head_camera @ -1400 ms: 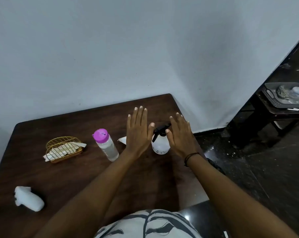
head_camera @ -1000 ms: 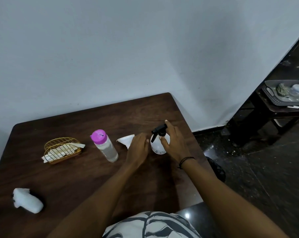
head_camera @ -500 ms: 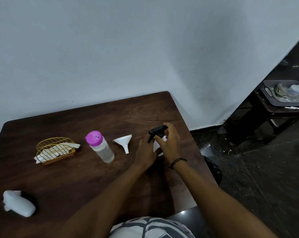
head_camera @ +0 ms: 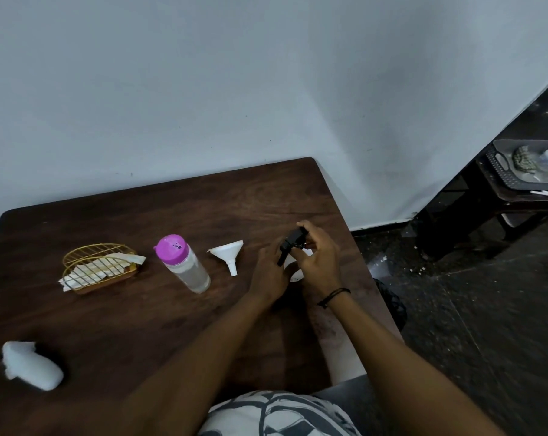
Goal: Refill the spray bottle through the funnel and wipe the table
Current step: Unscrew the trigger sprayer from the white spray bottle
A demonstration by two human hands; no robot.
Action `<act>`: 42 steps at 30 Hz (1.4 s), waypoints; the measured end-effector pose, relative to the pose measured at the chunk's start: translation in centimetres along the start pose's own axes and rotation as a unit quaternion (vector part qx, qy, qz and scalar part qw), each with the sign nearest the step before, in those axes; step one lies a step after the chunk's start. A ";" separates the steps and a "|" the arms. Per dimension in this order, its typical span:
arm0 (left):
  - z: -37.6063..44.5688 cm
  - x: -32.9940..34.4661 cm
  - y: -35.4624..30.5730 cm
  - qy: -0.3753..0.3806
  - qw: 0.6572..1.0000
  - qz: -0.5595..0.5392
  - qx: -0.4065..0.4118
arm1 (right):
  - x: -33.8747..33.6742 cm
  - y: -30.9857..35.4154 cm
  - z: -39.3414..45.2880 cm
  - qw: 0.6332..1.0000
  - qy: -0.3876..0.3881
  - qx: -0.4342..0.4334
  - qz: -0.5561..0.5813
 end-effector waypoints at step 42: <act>-1.1 -1.4 -1.8 0.019 0.997 0.059 0.040 | 1.3 1.3 -1.6 0.999 -0.012 -0.010 -0.046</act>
Point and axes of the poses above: each hand's wrist, its own z-axis towards the middle knuckle, its own x-axis out of the palm, y = z × x, the point moved 5 cm from there along z, towards the middle knuckle, and after that the axes turned 14 degrees about -x, right-handed, at the moved point
